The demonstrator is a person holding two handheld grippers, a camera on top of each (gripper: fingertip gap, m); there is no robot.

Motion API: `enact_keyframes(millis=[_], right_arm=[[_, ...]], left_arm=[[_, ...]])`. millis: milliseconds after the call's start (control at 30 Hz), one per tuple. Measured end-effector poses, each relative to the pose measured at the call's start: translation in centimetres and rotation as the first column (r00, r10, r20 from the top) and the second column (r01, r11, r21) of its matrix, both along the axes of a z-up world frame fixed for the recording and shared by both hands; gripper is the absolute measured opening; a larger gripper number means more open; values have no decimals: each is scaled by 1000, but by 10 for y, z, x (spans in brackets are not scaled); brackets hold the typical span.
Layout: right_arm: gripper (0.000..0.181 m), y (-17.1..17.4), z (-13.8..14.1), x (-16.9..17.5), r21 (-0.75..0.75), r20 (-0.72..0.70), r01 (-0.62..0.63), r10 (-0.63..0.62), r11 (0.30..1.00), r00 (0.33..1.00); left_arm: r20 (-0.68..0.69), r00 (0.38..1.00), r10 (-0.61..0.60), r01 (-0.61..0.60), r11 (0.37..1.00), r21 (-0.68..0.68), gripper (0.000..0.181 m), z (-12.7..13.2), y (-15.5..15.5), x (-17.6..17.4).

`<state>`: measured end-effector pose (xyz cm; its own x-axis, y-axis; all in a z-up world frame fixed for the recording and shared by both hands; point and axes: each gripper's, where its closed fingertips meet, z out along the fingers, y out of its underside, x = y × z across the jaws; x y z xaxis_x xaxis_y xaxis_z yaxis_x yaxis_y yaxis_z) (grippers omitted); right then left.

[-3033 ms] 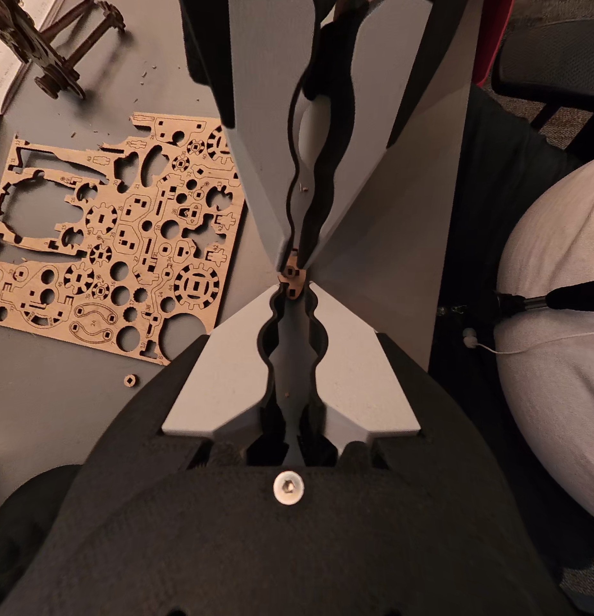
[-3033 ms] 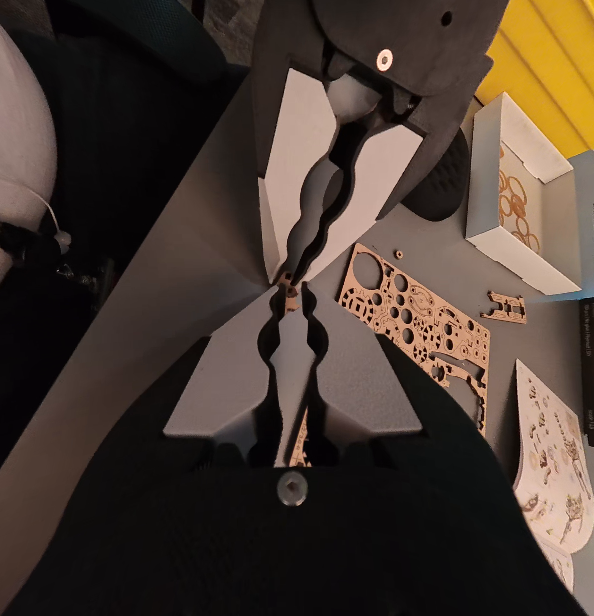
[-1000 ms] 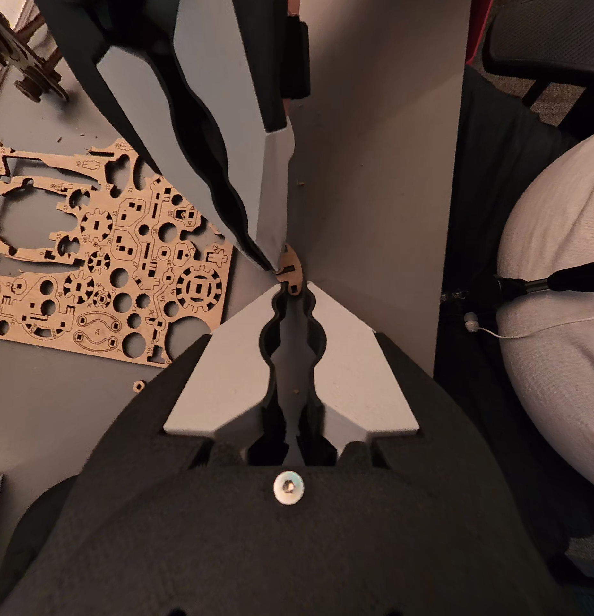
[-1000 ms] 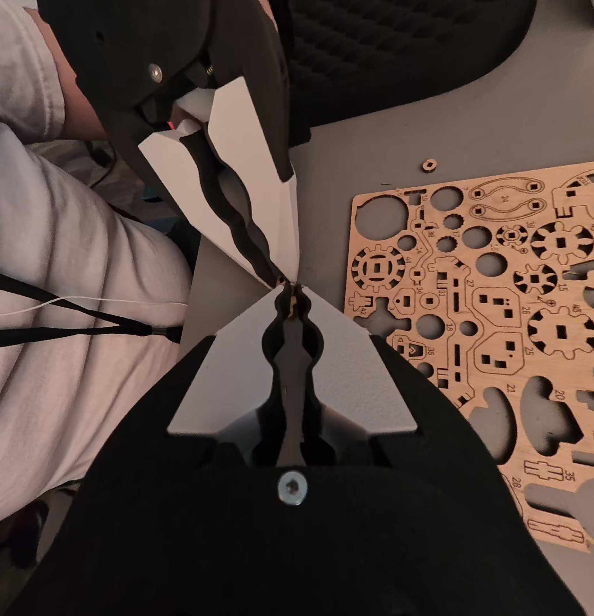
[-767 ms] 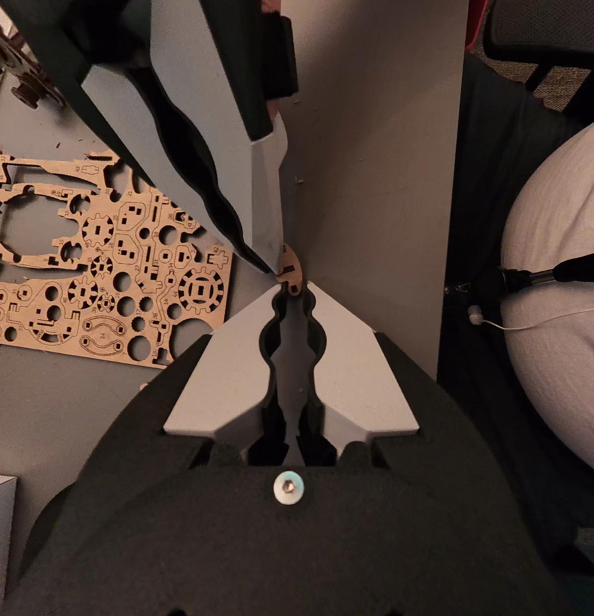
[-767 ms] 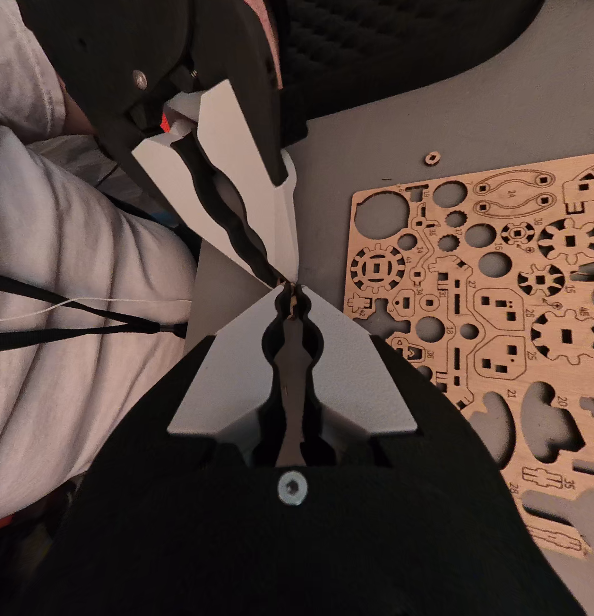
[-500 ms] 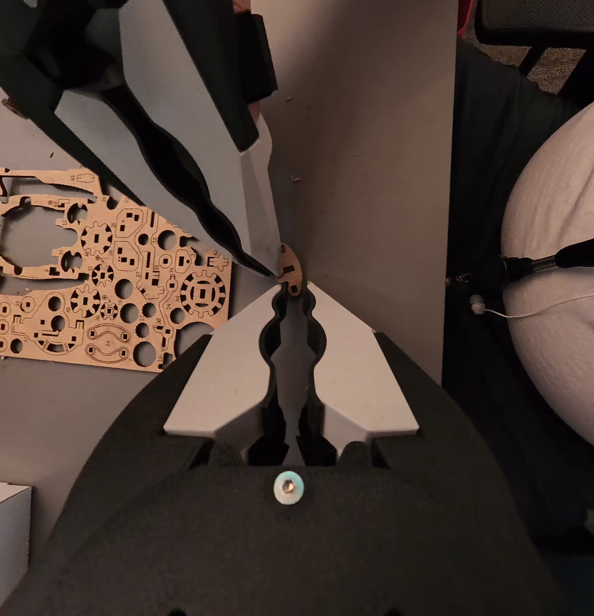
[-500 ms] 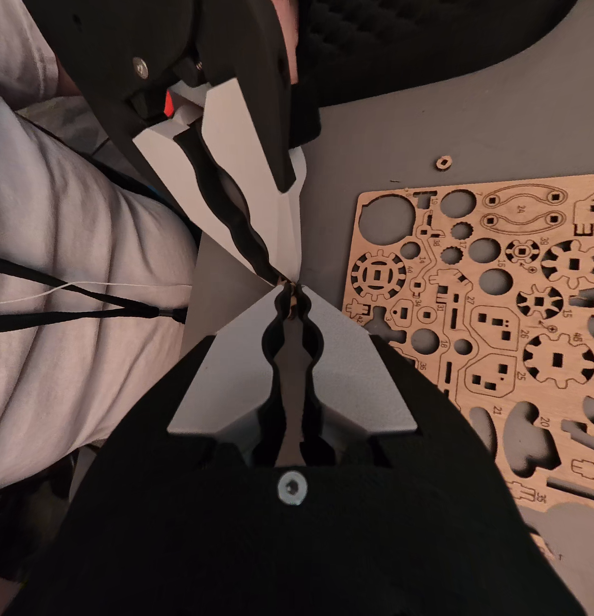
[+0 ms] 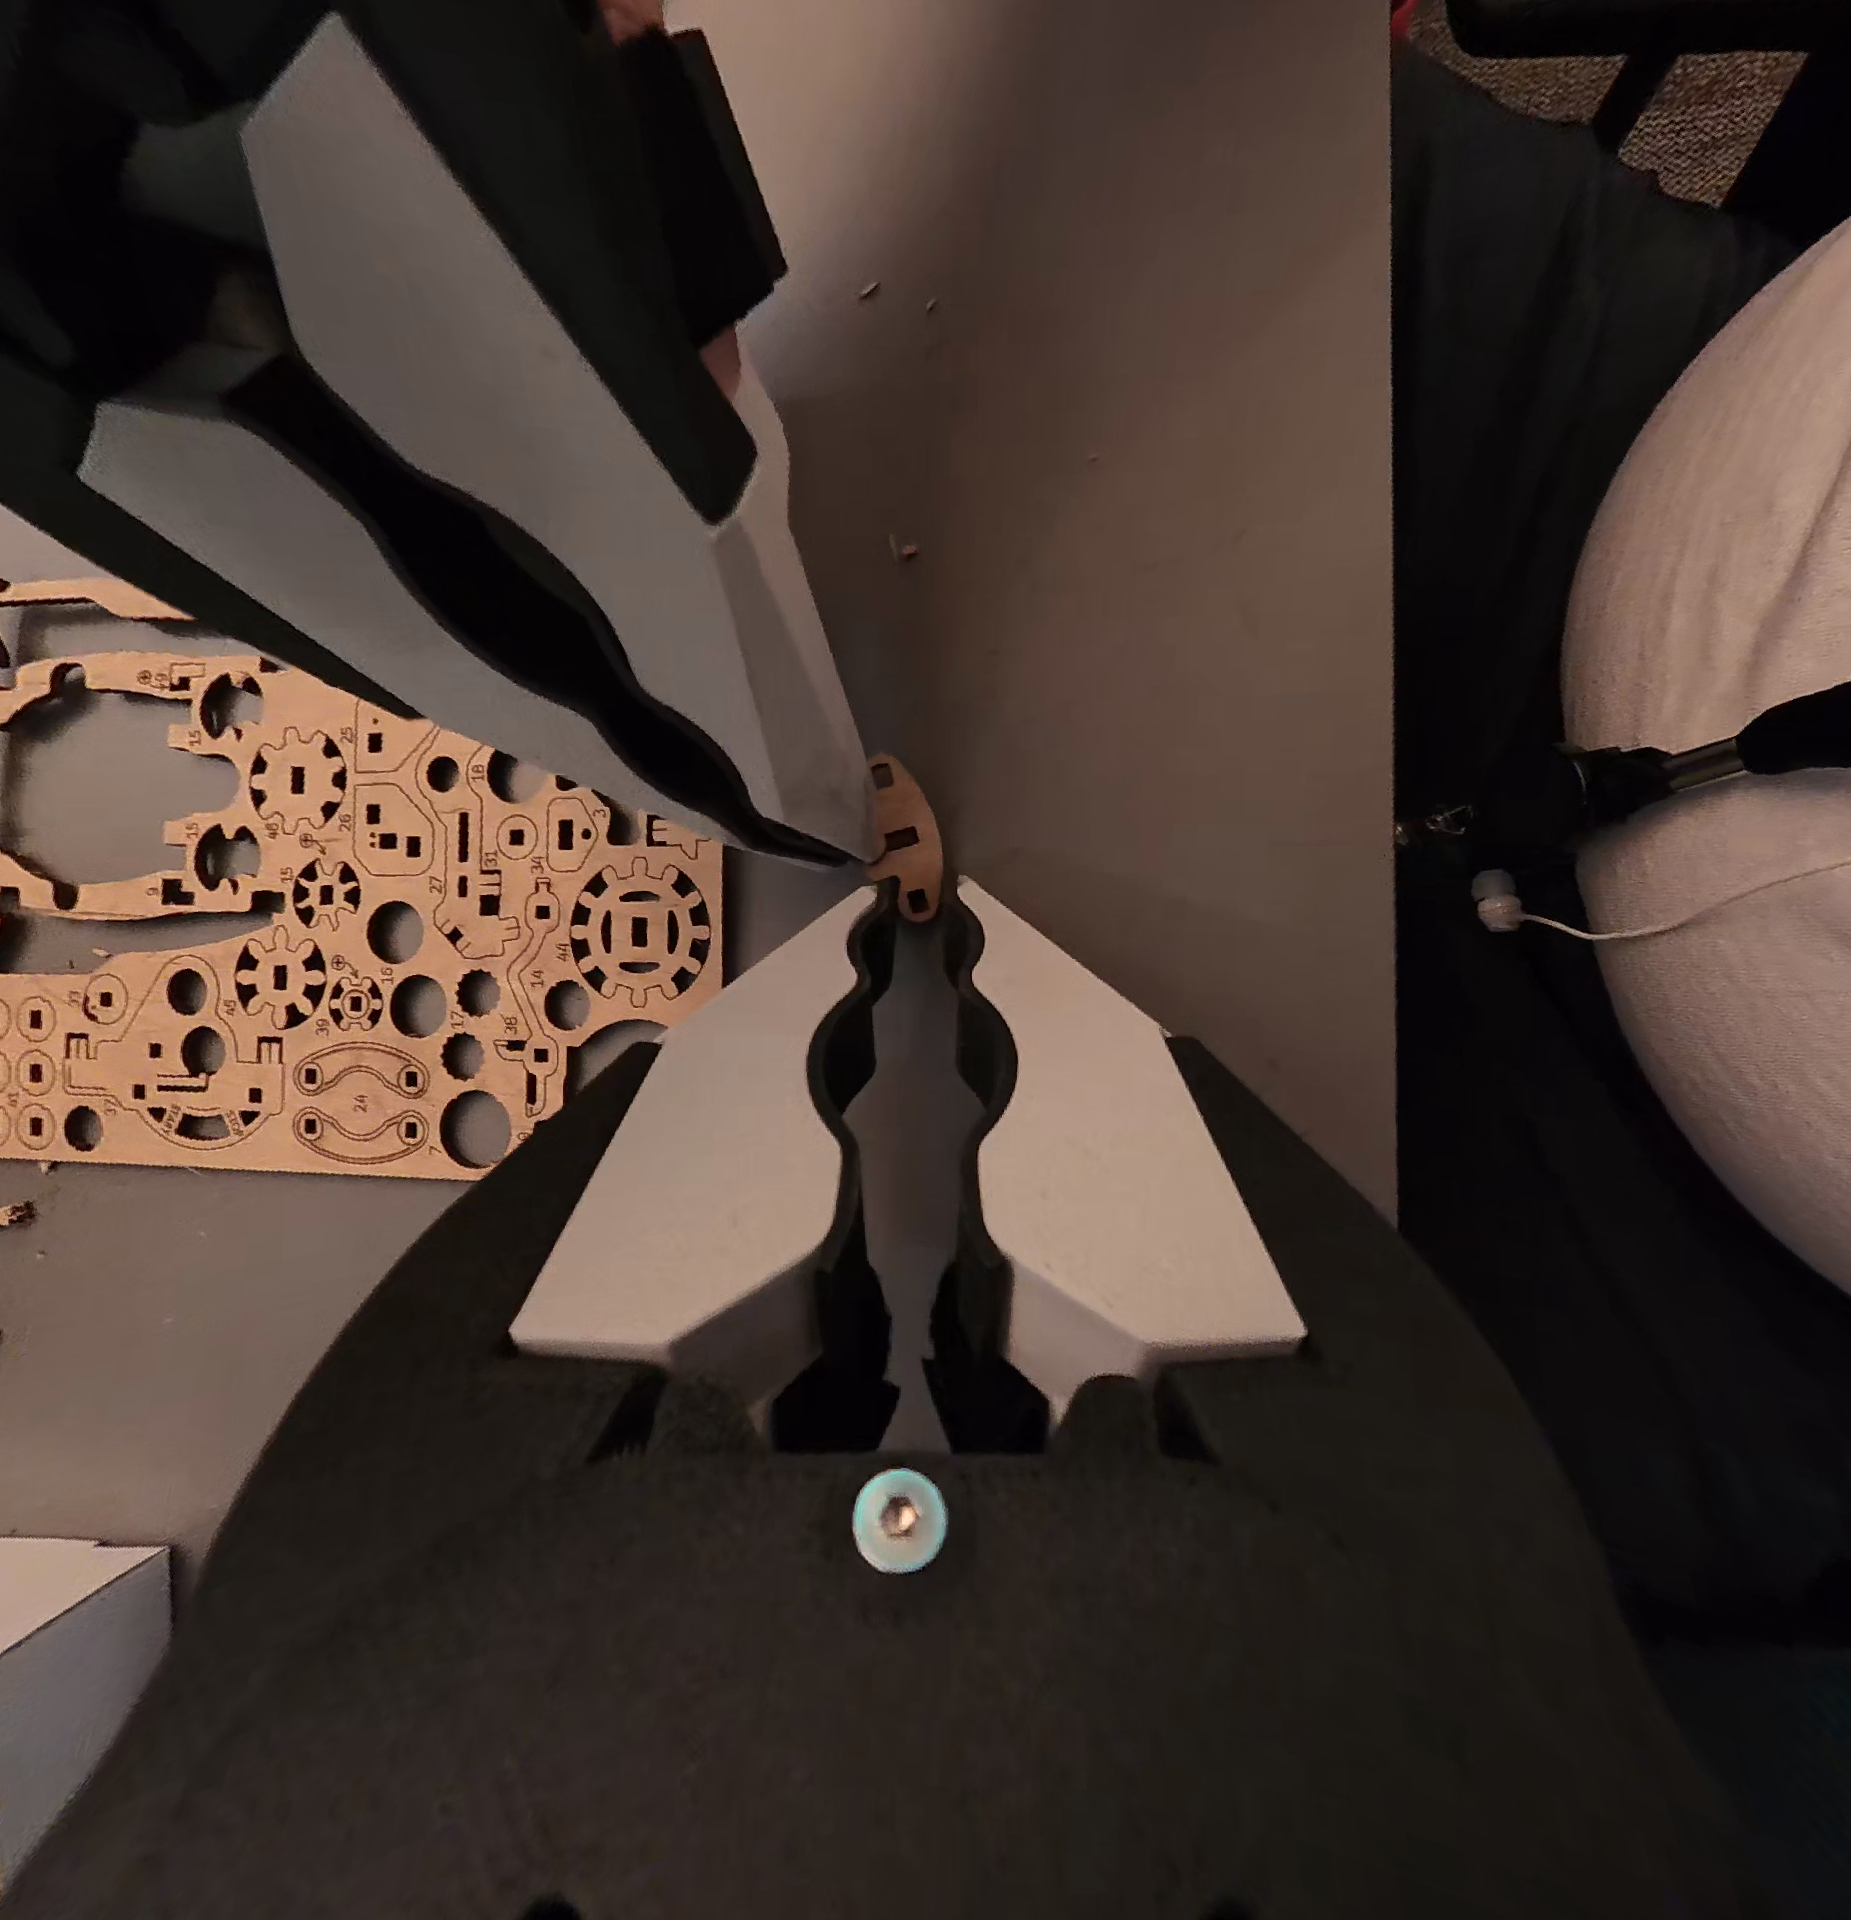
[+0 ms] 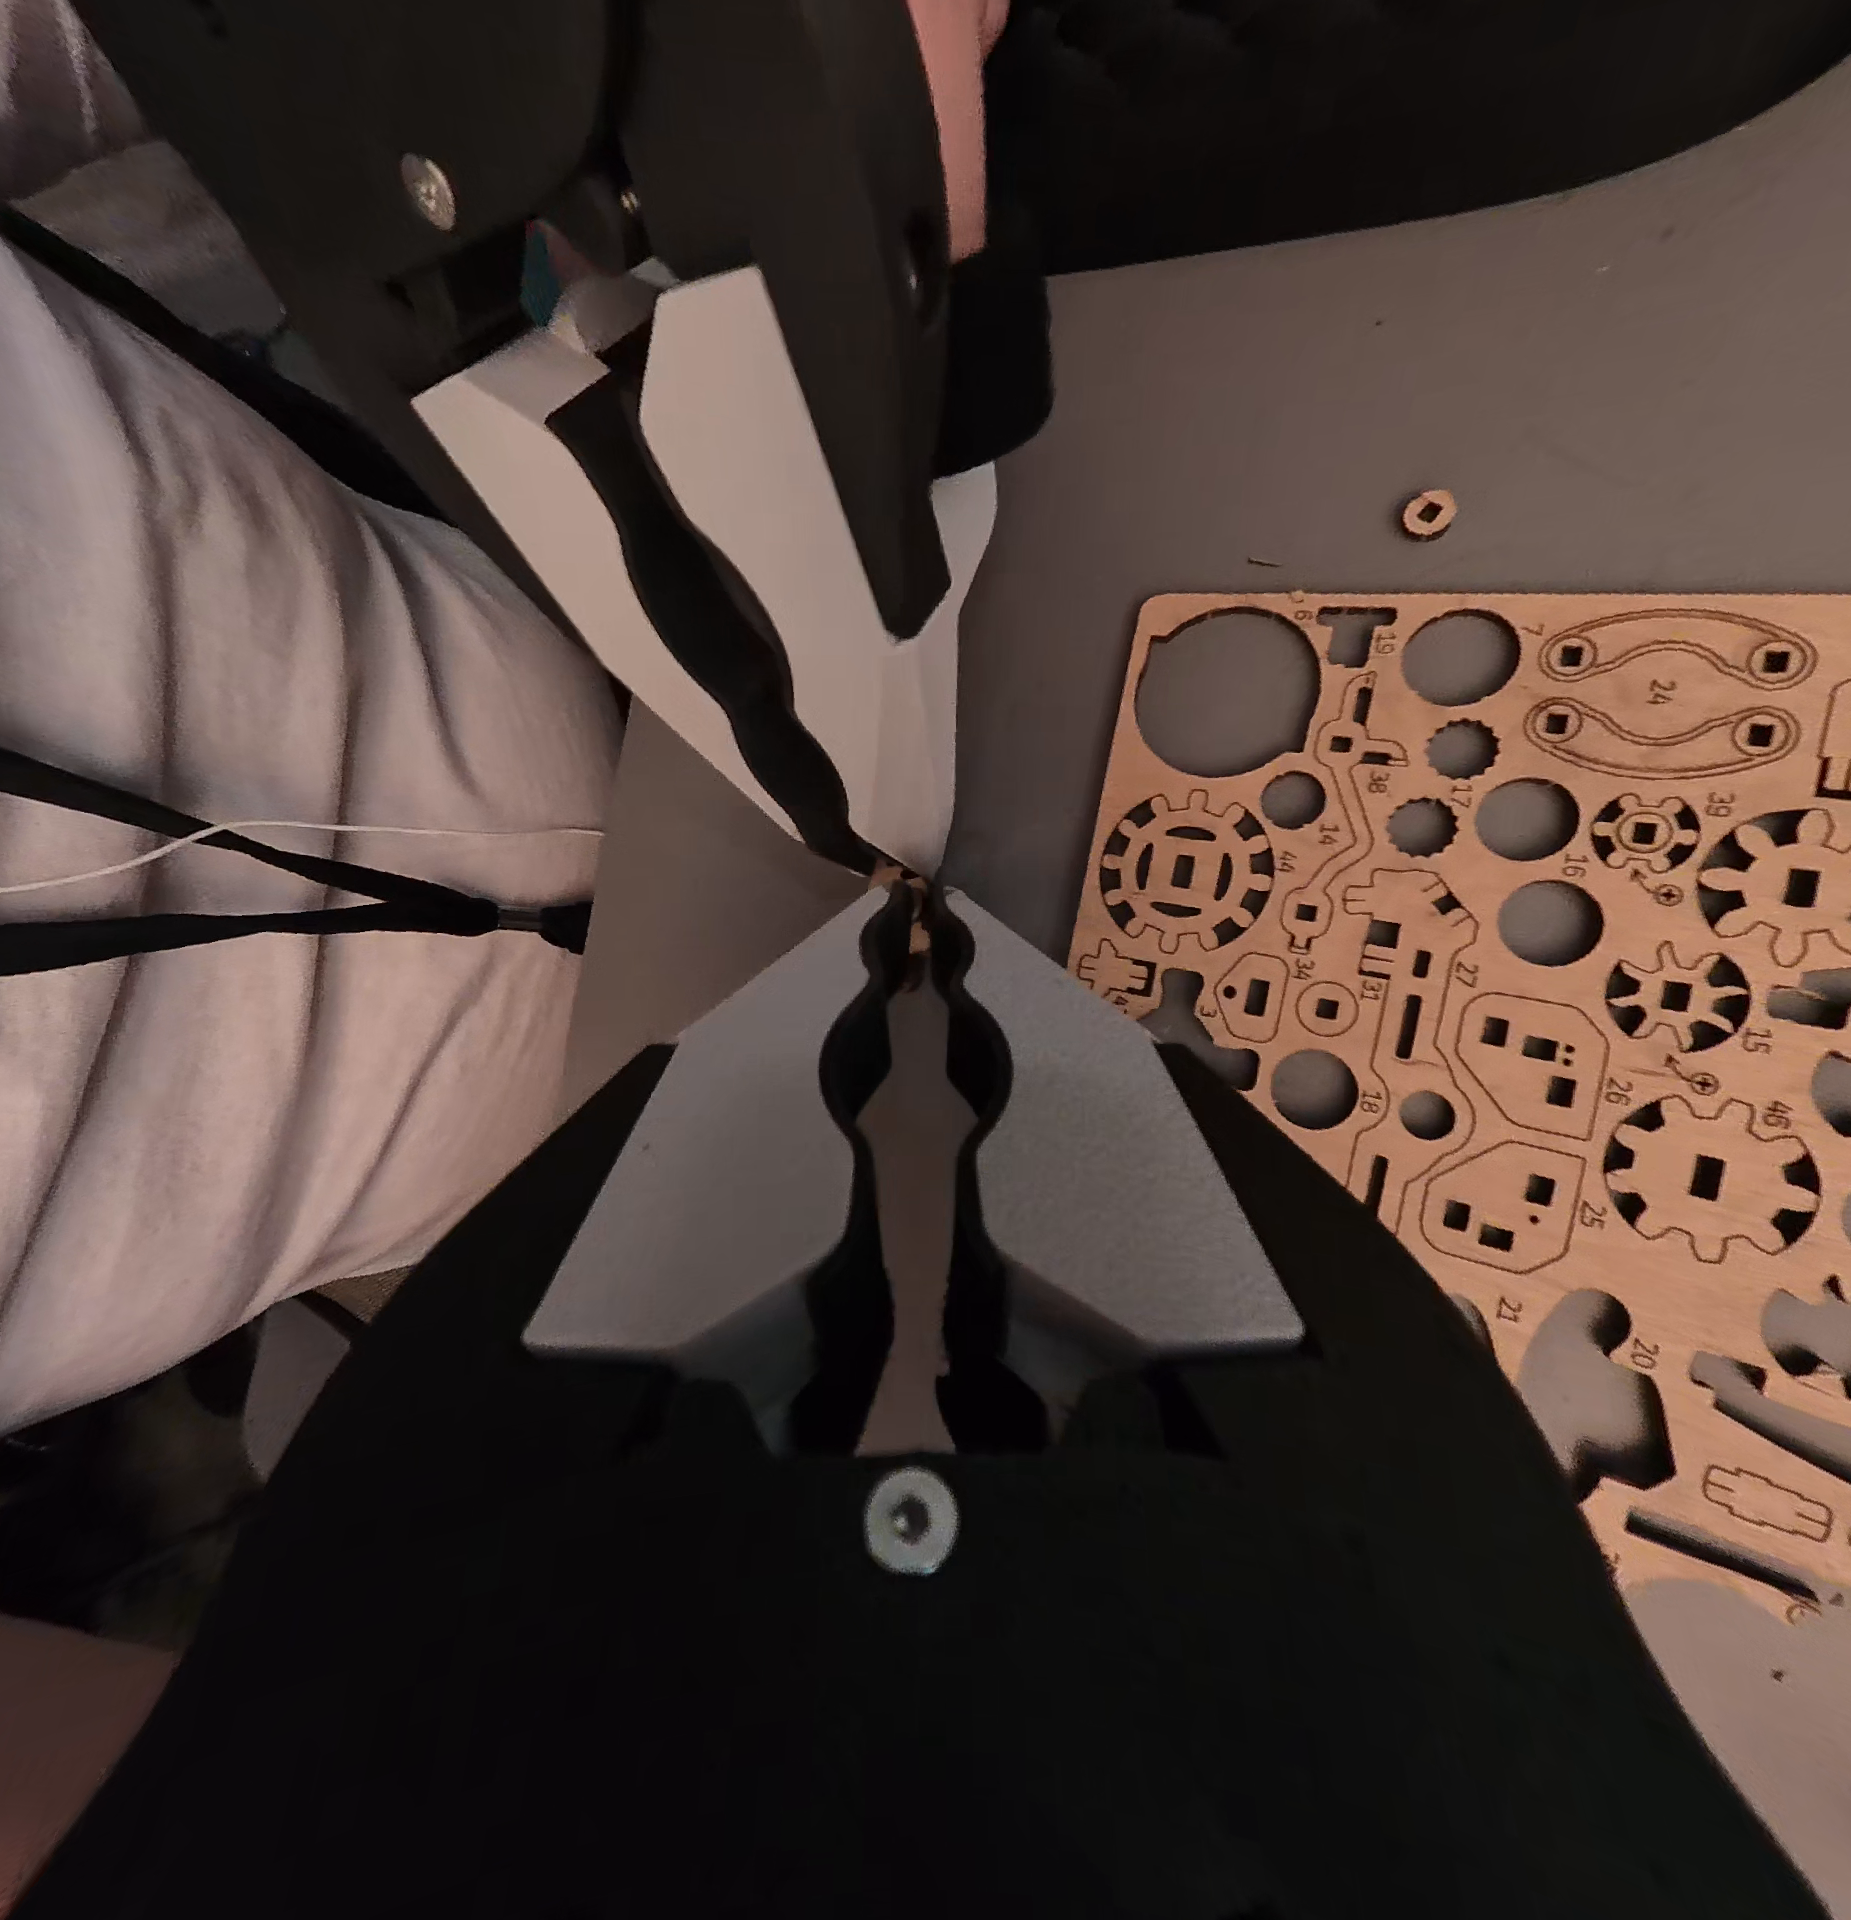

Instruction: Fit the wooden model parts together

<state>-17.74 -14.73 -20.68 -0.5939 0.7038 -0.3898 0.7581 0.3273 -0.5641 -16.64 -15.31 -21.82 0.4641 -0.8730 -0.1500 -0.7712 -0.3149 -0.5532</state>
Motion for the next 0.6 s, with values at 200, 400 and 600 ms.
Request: enact_keyframes(millis=[200,400,600], right_arm=[[1,1,0,-1,-7,-26,8,-8,1000,1000],[1,1,0,-2,-2,-40,10,-10,1000,999],[2,2,0,-3,-7,-41,13,-13,1000,999]], left_arm=[[11,1000,4,-4,1000,-12,7,0,0,0],[22,1000,11,-10,1000,-26,7,0,1,-1],[11,1000,9,-9,999,-33,7,-1,1,-1]])
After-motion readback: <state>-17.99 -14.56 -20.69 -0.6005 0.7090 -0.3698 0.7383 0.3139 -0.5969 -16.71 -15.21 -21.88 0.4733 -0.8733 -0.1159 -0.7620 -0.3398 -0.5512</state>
